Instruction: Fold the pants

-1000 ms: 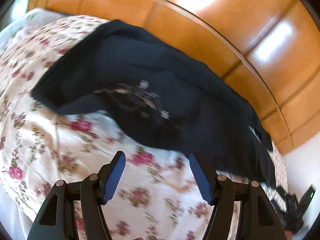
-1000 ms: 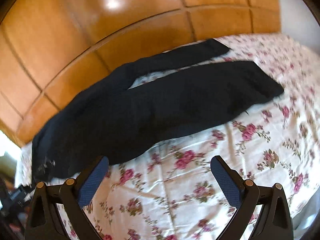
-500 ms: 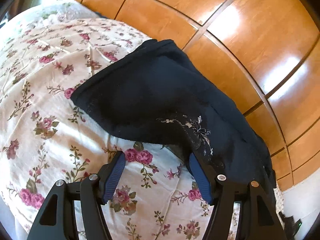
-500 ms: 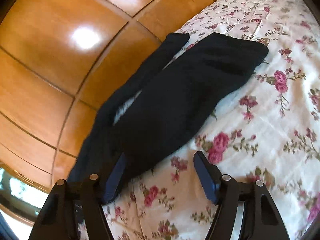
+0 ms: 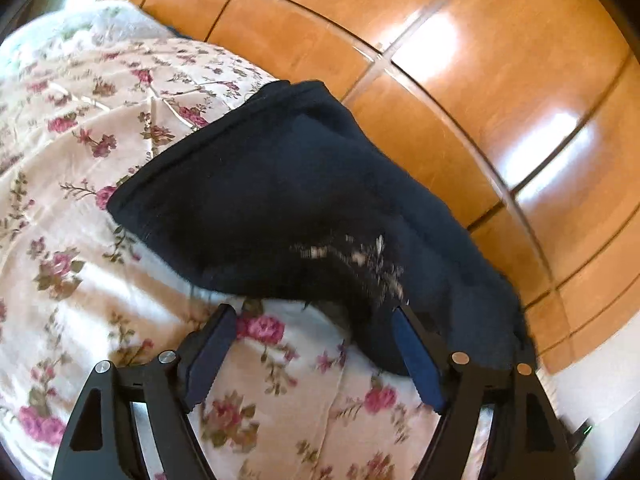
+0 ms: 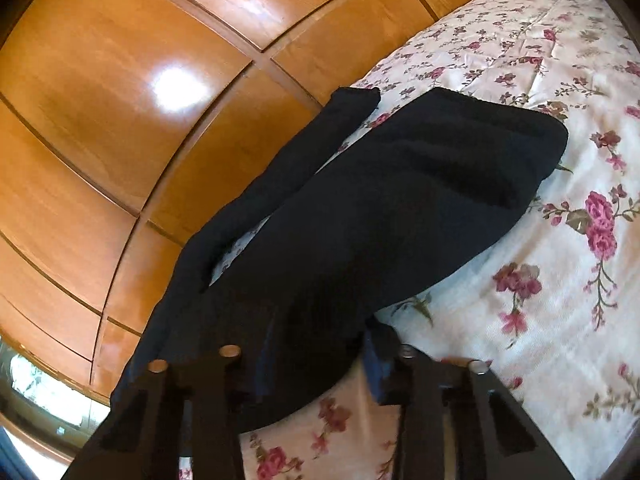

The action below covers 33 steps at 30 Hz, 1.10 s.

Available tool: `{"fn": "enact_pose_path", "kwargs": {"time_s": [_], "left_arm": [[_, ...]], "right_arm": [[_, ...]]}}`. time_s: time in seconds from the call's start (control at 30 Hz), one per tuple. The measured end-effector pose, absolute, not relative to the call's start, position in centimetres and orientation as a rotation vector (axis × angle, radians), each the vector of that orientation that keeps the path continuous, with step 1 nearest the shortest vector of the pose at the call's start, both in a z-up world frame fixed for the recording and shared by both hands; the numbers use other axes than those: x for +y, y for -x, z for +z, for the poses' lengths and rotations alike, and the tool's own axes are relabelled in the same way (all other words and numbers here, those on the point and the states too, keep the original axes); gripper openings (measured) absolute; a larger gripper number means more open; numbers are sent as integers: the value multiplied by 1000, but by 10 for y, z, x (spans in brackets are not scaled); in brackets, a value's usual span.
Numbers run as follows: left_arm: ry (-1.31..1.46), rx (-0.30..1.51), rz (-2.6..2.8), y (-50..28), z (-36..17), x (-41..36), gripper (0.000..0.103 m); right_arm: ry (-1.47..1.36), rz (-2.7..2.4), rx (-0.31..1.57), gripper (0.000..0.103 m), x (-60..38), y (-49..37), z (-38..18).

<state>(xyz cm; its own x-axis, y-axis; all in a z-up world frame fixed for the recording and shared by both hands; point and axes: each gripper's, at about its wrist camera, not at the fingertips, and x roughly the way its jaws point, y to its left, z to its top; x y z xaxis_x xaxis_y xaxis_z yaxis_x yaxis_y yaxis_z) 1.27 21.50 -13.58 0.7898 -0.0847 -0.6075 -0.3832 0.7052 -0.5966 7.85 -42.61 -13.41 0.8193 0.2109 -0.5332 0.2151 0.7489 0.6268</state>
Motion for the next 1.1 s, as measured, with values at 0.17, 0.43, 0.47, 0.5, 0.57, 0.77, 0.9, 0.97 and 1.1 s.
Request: {"fn": "enact_pose_path", "kwargs": {"time_s": [0.17, 0.43, 0.47, 0.5, 0.57, 0.77, 0.9, 0.97, 1.1], "left_arm": [[930, 583, 166, -25, -141, 235, 72], [889, 621, 220, -56, -152, 242, 32], [894, 622, 220, -57, -152, 242, 29], [891, 637, 215, -58, -152, 243, 27], [900, 658, 183, -57, -152, 244, 16], [929, 616, 109, -32, -132, 252, 11], [910, 611, 70, -13, -116, 251, 11], [902, 615, 56, 0, -112, 252, 11], [903, 626, 55, 27, -114, 255, 11]], "right_arm": [[-780, 34, 600, 22, -435, -77, -140], [-769, 30, 615, 10, -434, -85, -144], [-774, 30, 615, 10, -434, -86, -145], [-765, 26, 612, 9, -433, -86, -144], [-755, 15, 615, 9, -432, -85, -142], [-719, -15, 550, 8, -433, -73, -118], [-704, -5, 519, 8, -435, -62, -100], [-675, 1, 508, 8, -436, -53, -89], [-642, 13, 513, 8, -439, -31, -74]]}}
